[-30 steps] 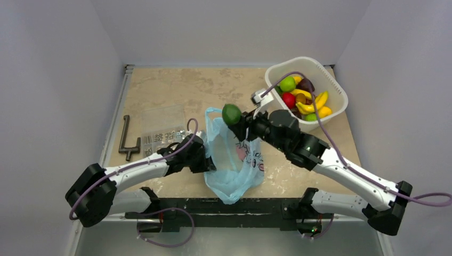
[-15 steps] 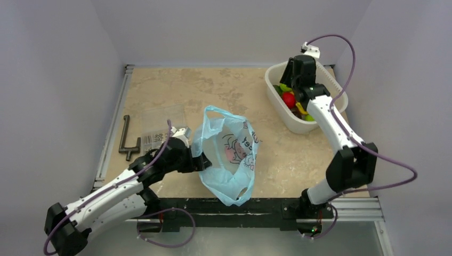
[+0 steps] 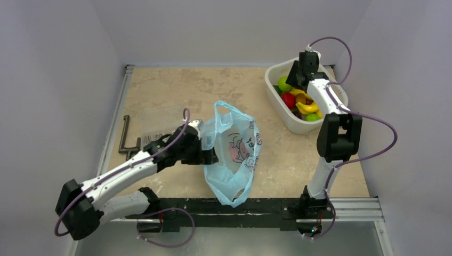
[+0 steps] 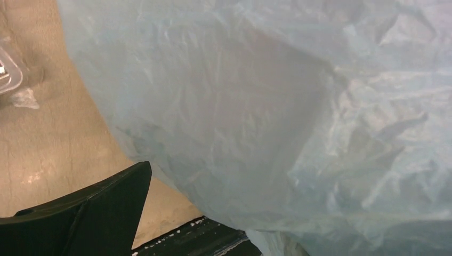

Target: Take the fake fruits out of the plastic bag

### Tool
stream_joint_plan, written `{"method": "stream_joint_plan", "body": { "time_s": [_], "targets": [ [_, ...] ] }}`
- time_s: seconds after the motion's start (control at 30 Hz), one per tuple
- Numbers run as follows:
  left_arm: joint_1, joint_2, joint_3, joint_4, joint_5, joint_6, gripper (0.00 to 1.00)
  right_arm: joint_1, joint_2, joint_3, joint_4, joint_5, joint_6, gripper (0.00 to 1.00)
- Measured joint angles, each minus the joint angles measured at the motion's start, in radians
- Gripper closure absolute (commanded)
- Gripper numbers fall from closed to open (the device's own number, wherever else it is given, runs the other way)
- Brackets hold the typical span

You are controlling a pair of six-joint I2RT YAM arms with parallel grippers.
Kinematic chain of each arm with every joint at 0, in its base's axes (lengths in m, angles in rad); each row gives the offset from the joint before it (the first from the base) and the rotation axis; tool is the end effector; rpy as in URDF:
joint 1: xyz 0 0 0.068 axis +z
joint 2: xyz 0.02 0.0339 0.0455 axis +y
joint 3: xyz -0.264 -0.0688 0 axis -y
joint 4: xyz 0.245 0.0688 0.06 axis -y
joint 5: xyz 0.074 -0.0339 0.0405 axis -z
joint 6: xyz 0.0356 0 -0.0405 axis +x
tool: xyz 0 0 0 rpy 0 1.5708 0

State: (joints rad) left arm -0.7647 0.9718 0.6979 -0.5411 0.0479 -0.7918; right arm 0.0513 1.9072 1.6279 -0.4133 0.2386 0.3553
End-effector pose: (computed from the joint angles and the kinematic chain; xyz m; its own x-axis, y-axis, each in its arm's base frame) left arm 0.1420 -0.1386 0.2433 -0.8779 -0.1428 -0.4571 0.1288 0.8489 -0.5126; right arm 0.4426 0.0143 0.2835 -0.5520 0.3101 -0.7740 0.3454 0.9299 0.1262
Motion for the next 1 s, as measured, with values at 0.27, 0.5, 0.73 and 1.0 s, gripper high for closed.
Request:
{"method": "stream_joint_plan", "body": {
  "time_s": [0.27,0.5,0.73,1.0],
  "targets": [
    [-0.010,0.142,0.085,0.020,0.030,0.114,0.00,0.002,-0.017,0.000,0.026,-0.095,-0.011,0.83],
    [-0.005,0.188,0.079,0.132,0.394,0.183,0.00,0.003,-0.017,-0.005,0.041,-0.126,-0.029,0.83],
    [0.050,0.241,-0.124,0.451,0.736,-0.025,0.02,0.003,-0.018,-0.021,0.058,-0.137,-0.036,0.83],
    [0.005,0.292,0.134,0.058,0.442,0.031,0.00,0.003,-0.018,-0.027,0.071,-0.149,-0.037,0.82]
  ]
}}
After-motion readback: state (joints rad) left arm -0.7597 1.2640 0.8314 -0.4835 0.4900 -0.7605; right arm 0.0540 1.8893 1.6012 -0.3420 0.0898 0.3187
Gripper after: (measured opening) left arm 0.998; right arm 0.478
